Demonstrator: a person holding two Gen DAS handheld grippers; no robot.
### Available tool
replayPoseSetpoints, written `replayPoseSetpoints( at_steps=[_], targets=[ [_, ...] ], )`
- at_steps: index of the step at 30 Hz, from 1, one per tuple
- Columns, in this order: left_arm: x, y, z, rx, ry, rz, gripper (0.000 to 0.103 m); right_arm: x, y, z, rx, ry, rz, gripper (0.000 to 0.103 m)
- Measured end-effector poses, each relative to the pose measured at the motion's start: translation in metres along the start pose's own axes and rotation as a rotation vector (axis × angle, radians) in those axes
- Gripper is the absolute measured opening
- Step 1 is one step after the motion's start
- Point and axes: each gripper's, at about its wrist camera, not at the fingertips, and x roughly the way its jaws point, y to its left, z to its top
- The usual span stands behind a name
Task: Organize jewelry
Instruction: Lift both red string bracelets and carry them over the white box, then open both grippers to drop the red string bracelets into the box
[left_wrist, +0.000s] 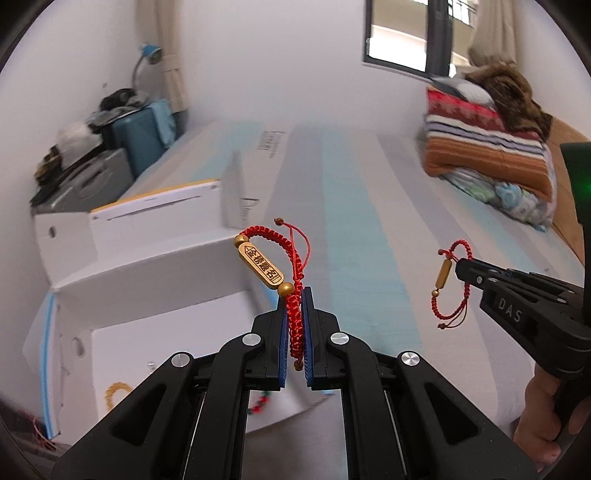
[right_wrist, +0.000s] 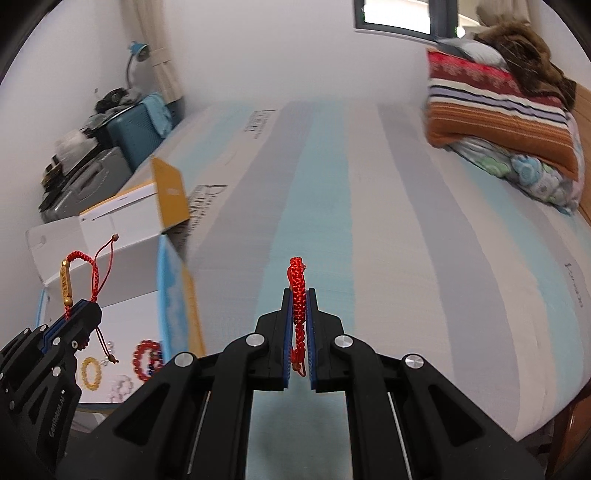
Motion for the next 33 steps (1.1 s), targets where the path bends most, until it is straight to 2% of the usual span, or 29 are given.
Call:
replayPoseSetpoints(
  at_steps=[10, 17, 25, 28, 33],
  targets=[
    [-0.011, 0.079, -0.022, -0.088, 0.018, 0.105, 0.006, -0.002, 0.083, -0.005, -0.096, -0.015, 0.118, 0.006],
    [-0.011, 0.132, -0.042, -0.151, 0.044, 0.168, 0.006, 0.008, 0.145, -0.014, -0.177, 0.007, 0.179, 0.006],
    [0.01, 0.178, -0.059, -0.208, 0.111, 0.214, 0.006, 0.04, 0.193, -0.031, -0.236, 0.085, 0.182, 0.006],
    [0.023, 0.192, -0.067, -0.221, 0.155, 0.227, 0.006, 0.061, 0.205, -0.036, -0.253, 0.135, 0.165, 0.006],
    [0.032, 0.204, -0.073, -0.237, 0.178, 0.232, 0.007, 0.082, 0.213, -0.042, -0.259, 0.179, 0.146, 0.007]
  ],
)
